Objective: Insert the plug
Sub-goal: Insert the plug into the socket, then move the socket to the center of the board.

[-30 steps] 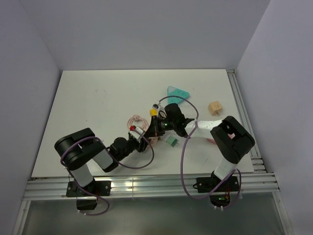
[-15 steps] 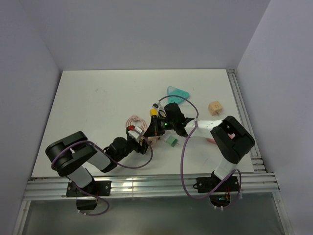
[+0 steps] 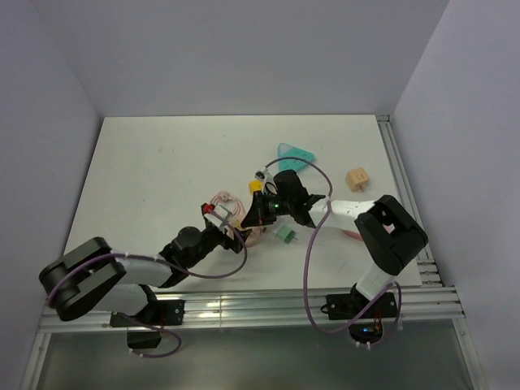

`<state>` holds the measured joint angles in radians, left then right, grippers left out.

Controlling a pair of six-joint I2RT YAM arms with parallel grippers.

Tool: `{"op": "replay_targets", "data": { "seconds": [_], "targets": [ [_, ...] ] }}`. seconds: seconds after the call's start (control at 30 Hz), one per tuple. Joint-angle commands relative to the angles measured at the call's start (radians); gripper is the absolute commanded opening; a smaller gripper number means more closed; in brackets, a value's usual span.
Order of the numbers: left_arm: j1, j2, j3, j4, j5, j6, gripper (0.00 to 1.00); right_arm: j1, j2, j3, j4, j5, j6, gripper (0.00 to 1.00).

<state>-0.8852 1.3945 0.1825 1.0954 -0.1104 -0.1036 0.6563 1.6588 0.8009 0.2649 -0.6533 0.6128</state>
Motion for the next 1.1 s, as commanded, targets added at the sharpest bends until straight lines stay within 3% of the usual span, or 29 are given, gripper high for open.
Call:
{"op": "replay_targets", "data": {
  "seconds": [0.0,0.17,0.4,0.63,0.93,1.07],
  "targets": [
    [-0.004,-0.147,0.003,-0.128,-0.035,-0.051,0.98,-0.001,-0.079,0.044,-0.088,0.075,-0.054,0.0],
    [-0.004,-0.302,0.005,-0.27,-0.086,-0.156,0.99,-0.003,-0.171,0.024,-0.153,0.179,-0.076,0.06],
    [-0.004,-0.371,0.123,-0.578,-0.23,-0.278,0.99,0.003,-0.258,-0.051,-0.205,0.271,-0.077,0.32],
    [-0.001,-0.462,0.156,-0.752,-0.42,-0.404,0.99,0.098,-0.301,-0.071,-0.338,0.518,-0.082,0.52],
    [0.026,-0.561,0.241,-1.006,-0.596,-0.534,1.0,0.16,-0.254,-0.098,-0.362,0.627,-0.048,0.56],
    [0.055,-0.627,0.259,-1.071,-0.603,-0.545,1.0,0.169,-0.194,-0.077,-0.331,0.621,-0.036,0.51]
  ]
}}
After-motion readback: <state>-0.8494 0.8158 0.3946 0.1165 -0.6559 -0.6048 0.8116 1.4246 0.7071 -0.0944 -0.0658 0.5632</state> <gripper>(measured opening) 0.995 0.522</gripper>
